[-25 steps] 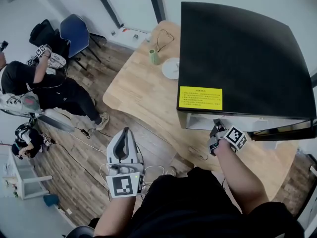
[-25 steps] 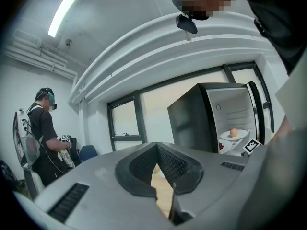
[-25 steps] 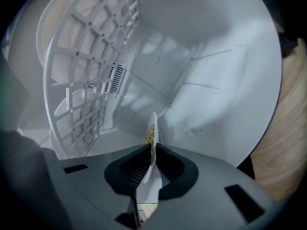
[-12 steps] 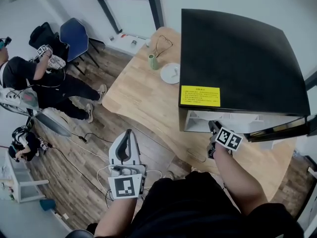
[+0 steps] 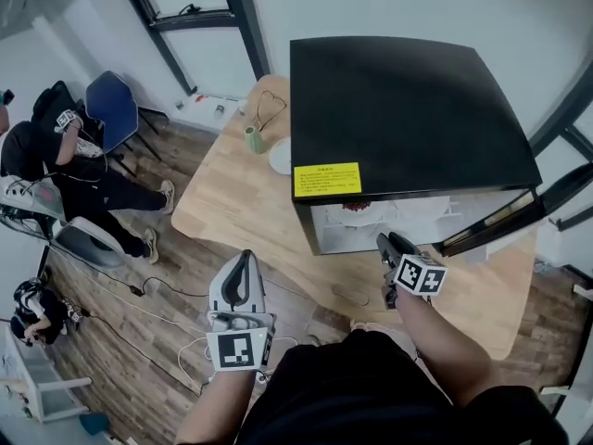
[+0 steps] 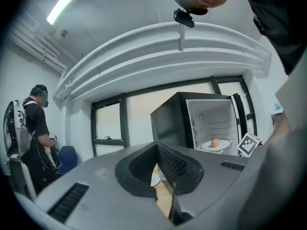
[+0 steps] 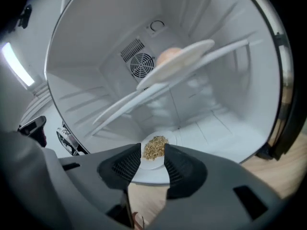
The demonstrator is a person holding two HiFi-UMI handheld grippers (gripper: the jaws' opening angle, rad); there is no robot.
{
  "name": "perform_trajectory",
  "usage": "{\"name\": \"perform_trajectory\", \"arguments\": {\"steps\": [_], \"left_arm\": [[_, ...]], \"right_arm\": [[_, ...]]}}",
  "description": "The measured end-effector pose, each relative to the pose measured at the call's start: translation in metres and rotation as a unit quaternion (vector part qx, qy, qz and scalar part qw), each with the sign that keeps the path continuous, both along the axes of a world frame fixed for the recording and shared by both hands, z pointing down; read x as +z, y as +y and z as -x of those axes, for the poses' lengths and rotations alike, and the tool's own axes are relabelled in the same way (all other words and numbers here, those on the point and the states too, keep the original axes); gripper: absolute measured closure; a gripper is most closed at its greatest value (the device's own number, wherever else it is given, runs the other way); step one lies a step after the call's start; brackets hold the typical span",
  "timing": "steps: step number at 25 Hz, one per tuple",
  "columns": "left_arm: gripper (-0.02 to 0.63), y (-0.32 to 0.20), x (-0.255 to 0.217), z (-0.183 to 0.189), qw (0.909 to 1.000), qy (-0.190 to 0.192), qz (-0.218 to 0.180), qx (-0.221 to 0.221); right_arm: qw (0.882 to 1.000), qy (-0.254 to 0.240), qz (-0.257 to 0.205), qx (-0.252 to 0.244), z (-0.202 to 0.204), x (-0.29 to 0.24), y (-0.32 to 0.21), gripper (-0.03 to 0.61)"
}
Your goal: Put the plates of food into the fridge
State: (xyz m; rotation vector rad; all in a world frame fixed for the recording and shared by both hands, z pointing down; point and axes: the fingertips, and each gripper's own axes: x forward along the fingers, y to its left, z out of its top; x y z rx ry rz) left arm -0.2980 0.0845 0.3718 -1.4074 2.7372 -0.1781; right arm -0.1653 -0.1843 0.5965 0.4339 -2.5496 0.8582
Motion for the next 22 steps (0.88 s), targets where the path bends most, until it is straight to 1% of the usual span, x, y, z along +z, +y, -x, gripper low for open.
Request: {"name": "perform_trajectory", "arguments": {"steps": [4, 8, 11, 13, 15, 16, 19, 21, 22], "left_arm": [[0.609, -0.022, 0.001, -0.012, 0.9994, 0.007, -0.001, 0.034], [0.609, -0.044, 0.005, -0.030, 0.9970, 0.019, -0.002, 0.075], [0.610, -0.056, 0.015, -0.048, 0.9943, 0.031, 0.005, 0.102], [0.609, -0.062, 0.020, -0.057, 0.9928, 0.042, 0.012, 0.112], [0.610, -0.067, 0.022, -0.066, 0.9913, 0.047, 0.004, 0.123], [0.609, -0.070, 0.024, -0.070, 0.9906, 0.048, 0.002, 0.128], [0.609, -0.076, 0.031, -0.076, 0.9895, 0.057, 0.004, 0.133], [0.609, -0.078, 0.029, -0.076, 0.9898, 0.064, 0.000, 0.127], [0.609, -0.080, 0.026, -0.076, 0.9901, 0.061, -0.001, 0.127]], "right_arm": [[0.998, -0.029, -0.051, -0.016, -0.015, -0.033, 0.002, 0.412], [0.993, -0.039, -0.107, -0.029, -0.031, -0.070, 0.006, 0.470], [0.987, -0.051, -0.146, -0.043, -0.043, -0.097, 0.012, 0.510], [0.984, -0.071, -0.154, -0.050, -0.051, -0.114, 0.017, 0.530], [0.981, -0.090, -0.161, -0.055, -0.059, -0.126, 0.022, 0.547], [0.979, -0.093, -0.173, -0.056, -0.063, -0.130, 0.024, 0.555], [0.973, -0.089, -0.210, -0.043, -0.077, -0.136, 0.019, 0.557], [0.972, -0.086, -0.218, -0.029, -0.084, -0.138, 0.013, 0.556], [0.971, -0.087, -0.221, -0.024, -0.086, -0.140, 0.010, 0.557]]}}
